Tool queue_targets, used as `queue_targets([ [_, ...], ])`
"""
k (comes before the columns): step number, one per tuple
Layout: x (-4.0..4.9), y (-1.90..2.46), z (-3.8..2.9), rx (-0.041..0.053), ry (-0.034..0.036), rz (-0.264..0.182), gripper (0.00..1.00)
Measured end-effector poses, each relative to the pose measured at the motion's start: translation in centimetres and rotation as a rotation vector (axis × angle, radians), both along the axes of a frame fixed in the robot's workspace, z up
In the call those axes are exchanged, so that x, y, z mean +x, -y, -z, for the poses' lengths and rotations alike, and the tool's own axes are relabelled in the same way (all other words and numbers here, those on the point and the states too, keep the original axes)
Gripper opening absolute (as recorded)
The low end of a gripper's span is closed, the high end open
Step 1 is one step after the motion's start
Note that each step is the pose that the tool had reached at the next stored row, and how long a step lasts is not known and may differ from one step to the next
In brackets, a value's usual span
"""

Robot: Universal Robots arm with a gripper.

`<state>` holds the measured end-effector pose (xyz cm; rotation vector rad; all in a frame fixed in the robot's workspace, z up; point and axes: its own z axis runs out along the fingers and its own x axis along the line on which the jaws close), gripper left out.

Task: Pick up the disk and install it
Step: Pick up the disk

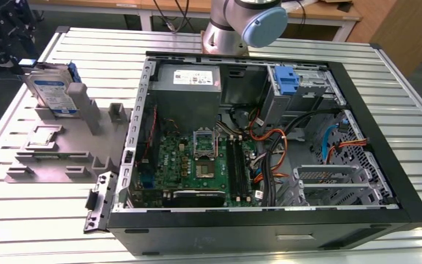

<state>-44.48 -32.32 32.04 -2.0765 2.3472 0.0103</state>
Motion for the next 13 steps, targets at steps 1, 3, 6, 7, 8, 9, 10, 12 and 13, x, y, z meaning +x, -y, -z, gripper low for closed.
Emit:
queue_targets([
  [1,0.0,0.0,-0.01,0.0,-0.0001,0.0,0.65],
  [3,0.0,0.0,-0.01,0.0,-0.0001,0.0,0.65],
  [6,0.0,0.0,-0.01,0.0,0.0,0.0,0.65],
  [7,0.0,0.0,-0.01,-0.0001,-0.0001,0.0,0.65],
  [8,0.0,0.0,-0.01,0.0,0.0,0.0,0.65],
  [9,0.0,0.0,-0.02,0.0,-0.0001,0.0,0.65],
  [10,0.0,0.0,-0.02,0.0,-0.0001,0.0,0.65],
  [12,0.0,0.0,-0.02,0.0,0.0,0.0,0.65],
  [13,0.0,0.0,-0.02,0.0,0.0,-0.006,0.65],
])
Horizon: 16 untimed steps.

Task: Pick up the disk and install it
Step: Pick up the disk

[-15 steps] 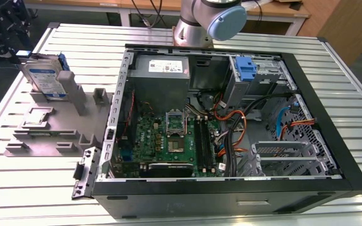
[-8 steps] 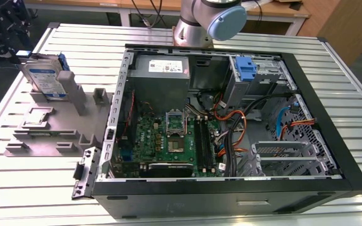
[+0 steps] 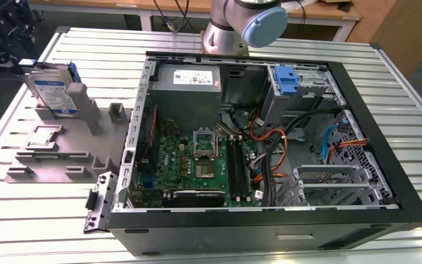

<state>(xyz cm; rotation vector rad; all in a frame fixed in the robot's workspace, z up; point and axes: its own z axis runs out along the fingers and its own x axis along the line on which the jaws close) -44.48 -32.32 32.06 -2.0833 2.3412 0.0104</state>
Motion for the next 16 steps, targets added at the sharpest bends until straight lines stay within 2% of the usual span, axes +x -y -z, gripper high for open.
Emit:
queue_targets([
  [4,0.0,0.0,0.0,0.0,-0.0001,-0.017,0.65],
  [16,0.0,0.0,0.0,0.0,-0.0001,-0.024,0.65],
])
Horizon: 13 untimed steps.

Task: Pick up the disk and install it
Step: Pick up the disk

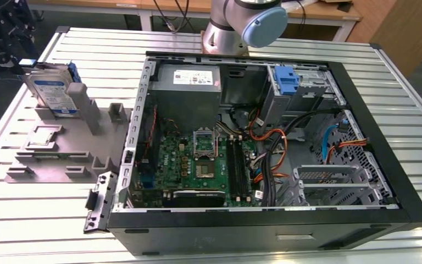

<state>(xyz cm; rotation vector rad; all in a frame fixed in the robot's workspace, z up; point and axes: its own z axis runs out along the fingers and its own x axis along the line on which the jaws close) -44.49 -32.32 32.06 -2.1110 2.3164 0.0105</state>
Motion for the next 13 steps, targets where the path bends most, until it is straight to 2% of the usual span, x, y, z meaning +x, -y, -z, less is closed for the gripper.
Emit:
queue_targets([
  [13,0.0,0.0,0.0,0.0,0.0,-0.007,0.65],
])
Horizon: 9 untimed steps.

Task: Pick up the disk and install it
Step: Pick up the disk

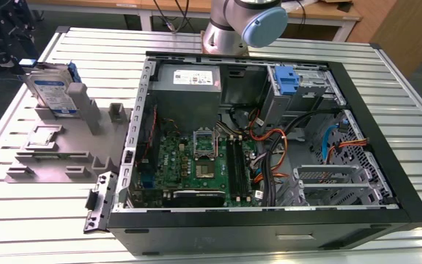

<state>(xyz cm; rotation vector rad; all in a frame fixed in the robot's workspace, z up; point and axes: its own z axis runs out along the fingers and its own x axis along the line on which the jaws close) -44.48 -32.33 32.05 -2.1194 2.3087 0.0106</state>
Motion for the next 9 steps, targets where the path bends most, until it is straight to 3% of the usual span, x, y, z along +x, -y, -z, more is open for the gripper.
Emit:
queue_targets([
  [9,0.0,0.0,0.0,0.0,-0.0001,-0.006,0.65],
])
